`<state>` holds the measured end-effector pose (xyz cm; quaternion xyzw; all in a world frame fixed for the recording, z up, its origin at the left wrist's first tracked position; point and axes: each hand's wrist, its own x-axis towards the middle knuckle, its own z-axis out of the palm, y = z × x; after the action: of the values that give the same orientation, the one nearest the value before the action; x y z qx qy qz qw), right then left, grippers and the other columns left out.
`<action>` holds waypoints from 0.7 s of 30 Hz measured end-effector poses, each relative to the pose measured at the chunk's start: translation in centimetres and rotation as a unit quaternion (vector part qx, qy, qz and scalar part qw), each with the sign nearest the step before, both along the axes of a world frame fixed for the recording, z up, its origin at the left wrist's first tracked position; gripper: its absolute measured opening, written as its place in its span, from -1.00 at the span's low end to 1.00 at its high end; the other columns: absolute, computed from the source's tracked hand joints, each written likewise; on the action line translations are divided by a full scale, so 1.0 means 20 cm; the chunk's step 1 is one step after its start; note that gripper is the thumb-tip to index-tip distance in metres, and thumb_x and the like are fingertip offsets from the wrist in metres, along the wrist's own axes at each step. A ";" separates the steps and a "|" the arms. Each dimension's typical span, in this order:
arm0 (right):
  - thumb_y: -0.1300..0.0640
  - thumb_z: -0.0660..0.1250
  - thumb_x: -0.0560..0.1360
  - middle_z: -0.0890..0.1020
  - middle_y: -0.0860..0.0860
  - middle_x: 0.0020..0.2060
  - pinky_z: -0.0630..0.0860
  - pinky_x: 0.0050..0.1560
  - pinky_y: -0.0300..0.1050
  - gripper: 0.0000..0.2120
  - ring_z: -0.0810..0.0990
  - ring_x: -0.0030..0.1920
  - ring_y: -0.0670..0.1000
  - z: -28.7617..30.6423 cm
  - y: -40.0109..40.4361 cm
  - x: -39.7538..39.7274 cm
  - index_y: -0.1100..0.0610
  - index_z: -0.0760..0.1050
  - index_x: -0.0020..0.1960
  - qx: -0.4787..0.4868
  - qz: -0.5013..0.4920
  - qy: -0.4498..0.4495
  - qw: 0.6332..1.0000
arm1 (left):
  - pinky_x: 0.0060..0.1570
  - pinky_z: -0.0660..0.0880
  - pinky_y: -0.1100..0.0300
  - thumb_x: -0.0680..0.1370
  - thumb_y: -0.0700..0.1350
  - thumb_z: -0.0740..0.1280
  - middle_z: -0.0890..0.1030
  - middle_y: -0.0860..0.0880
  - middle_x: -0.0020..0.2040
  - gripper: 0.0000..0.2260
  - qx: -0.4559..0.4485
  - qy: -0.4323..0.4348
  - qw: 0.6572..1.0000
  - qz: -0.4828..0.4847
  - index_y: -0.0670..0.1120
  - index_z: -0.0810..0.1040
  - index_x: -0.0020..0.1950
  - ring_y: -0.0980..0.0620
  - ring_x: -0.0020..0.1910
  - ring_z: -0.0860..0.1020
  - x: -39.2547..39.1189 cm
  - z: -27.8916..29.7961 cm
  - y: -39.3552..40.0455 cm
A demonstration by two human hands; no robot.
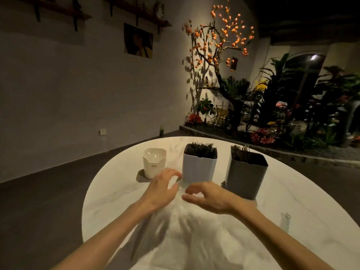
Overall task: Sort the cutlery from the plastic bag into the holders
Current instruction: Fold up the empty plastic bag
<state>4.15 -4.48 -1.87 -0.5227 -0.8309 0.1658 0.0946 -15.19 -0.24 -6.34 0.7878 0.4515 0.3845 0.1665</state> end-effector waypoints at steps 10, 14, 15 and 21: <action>-0.62 -0.06 0.36 0.73 -0.02 -0.12 0.63 0.08 -0.09 -0.08 0.70 -0.14 0.01 -0.29 -0.49 0.46 0.10 0.72 0.00 -0.004 -0.178 0.007 0.984 | 0.55 -0.21 0.10 0.67 0.25 -0.06 -0.08 0.07 0.66 -0.42 -0.130 0.325 0.936 -0.026 0.08 -0.01 0.65 0.07 0.63 -0.15 0.07 -0.38 -0.31; -0.34 0.19 0.55 0.70 -0.05 -0.16 0.60 0.05 -0.19 -0.48 0.68 -0.19 -0.05 -0.24 -0.54 0.59 0.07 0.67 -0.06 0.007 -0.207 -0.117 0.971 | 0.56 -0.13 0.06 0.55 0.41 -0.15 -0.02 0.07 0.66 -0.29 -0.128 0.341 0.931 -0.004 0.12 0.07 0.64 0.05 0.63 -0.07 -0.01 -0.37 -0.30; -0.29 0.23 0.57 0.68 -0.05 -0.23 0.58 -0.03 -0.22 -0.54 0.66 -0.24 -0.05 -0.23 -0.54 0.60 0.06 0.65 -0.12 0.038 -0.213 -0.130 0.967 | 0.55 -0.10 0.06 0.55 0.41 -0.13 0.01 0.07 0.66 -0.30 -0.119 0.346 0.931 0.007 0.12 0.12 0.62 0.04 0.63 -0.04 -0.02 -0.36 -0.30; -0.34 0.14 0.57 0.60 -0.10 0.00 0.53 0.13 -0.08 -0.58 0.57 -0.01 -0.07 -0.20 -0.51 0.33 -0.06 0.59 0.03 0.187 -0.133 0.040 0.972 | 0.56 -0.24 -0.13 0.63 0.33 -0.05 -0.05 0.12 0.65 -0.48 -0.065 0.288 0.956 0.002 0.27 0.13 0.59 0.05 0.63 -0.17 0.17 -0.32 -0.32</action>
<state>10.81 -14.74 -5.84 -0.5944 -0.7657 0.0144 0.2453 -11.86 -6.59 -12.78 0.8516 0.5060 0.1120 0.0792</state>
